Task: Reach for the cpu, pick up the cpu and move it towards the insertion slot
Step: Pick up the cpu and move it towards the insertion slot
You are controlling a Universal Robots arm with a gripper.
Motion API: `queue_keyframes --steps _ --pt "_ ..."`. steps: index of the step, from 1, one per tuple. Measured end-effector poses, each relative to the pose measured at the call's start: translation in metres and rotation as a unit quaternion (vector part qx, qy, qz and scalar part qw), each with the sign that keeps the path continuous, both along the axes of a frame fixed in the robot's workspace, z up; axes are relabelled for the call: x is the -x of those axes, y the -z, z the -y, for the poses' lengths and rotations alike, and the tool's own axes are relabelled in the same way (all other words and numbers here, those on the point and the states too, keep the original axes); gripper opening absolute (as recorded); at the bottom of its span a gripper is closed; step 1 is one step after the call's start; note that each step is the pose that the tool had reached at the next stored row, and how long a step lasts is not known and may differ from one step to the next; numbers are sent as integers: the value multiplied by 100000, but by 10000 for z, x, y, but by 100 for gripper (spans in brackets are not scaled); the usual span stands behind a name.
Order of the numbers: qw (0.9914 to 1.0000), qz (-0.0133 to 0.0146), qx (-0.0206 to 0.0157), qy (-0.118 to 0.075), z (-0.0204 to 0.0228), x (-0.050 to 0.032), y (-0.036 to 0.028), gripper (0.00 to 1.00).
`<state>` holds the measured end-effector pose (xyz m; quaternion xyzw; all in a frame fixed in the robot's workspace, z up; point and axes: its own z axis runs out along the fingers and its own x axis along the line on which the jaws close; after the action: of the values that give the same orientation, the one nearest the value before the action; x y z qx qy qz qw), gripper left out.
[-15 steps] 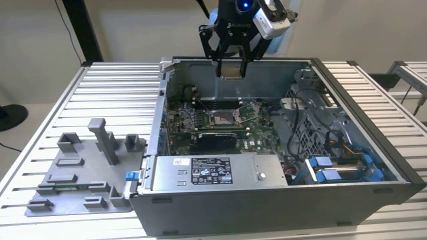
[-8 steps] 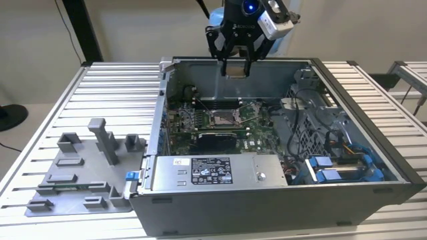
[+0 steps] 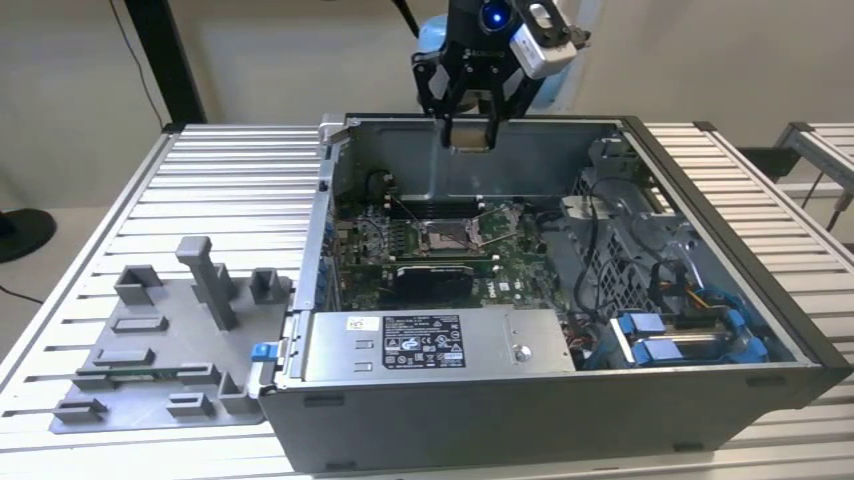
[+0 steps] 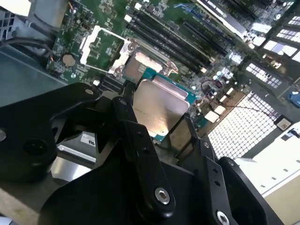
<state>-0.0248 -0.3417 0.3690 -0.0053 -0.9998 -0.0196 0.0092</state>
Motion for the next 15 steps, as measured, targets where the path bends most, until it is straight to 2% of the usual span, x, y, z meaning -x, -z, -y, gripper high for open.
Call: queue_keyframes --steps 7,10,13,15 --pt "100000 0 1 190 -195 0 54 0" --pt "99999 0 -2 320 -266 -1 65 0" --pt "99998 -6 4 686 -302 0 69 0" --pt "99993 -7 9 1142 -310 5 70 0"
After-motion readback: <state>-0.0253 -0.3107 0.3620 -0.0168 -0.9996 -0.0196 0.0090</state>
